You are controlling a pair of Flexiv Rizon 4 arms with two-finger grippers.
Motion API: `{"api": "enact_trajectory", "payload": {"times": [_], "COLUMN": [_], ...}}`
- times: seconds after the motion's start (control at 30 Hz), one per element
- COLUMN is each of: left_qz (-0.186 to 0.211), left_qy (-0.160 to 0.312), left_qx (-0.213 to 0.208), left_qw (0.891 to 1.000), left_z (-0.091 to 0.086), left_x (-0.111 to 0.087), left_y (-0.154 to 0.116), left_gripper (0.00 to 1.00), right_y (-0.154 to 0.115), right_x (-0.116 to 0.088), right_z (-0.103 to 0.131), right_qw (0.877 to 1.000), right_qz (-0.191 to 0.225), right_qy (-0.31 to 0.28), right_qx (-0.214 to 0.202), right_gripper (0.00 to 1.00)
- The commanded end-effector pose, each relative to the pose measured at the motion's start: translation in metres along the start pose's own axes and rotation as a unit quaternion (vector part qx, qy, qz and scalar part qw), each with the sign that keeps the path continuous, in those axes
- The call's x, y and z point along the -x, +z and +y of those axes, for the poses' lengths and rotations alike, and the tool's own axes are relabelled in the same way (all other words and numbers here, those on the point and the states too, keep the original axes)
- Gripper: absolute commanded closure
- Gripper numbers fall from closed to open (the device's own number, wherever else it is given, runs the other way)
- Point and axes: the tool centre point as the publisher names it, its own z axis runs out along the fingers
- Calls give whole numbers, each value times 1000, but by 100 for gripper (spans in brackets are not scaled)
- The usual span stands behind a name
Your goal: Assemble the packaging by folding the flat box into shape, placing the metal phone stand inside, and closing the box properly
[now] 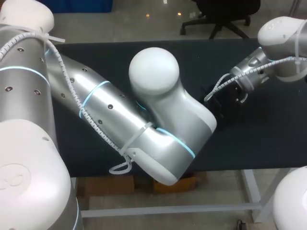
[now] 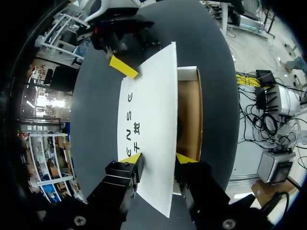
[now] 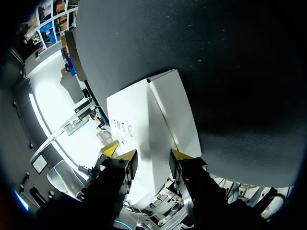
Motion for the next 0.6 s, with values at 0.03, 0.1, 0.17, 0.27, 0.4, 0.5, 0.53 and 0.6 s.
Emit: {"api": "enact_trajectory", "payload": {"times": [0.03,0.1,0.17,0.27,0.4,0.5,0.53,0.6], "left_qz": [-4,-4,-5,-7,-7,-7,-7,-6], "left_qy": [0,0,1,1,1,2,2,2], "left_qx": [0,0,1,1,2,2,2,1], "left_qw": [1000,1000,1000,1000,1000,1000,1000,1000], "left_z": [0,0,0,0,1,0,0,0], "left_x": [-3,-3,-3,-4,-4,-5,-6,-6], "left_y": [0,0,0,0,1,2,2,2], "left_gripper": [60,60,60,60,60,59,60,60], "right_y": [0,0,0,0,0,0,0,0], "right_x": [-1,-1,-1,-1,-1,-1,-1,0], "right_z": [-1,-1,-1,-1,-1,-1,-1,-1], "right_qw": [1000,1000,1000,1000,1000,1000,1000,1000], "right_qz": [-1,-1,-1,-1,-1,-1,-1,-1], "right_qy": [0,0,-1,-1,0,0,1,1], "right_qx": [0,0,0,-1,0,0,0,0], "right_gripper": [60,60,60,60,60,60,59,60]}}
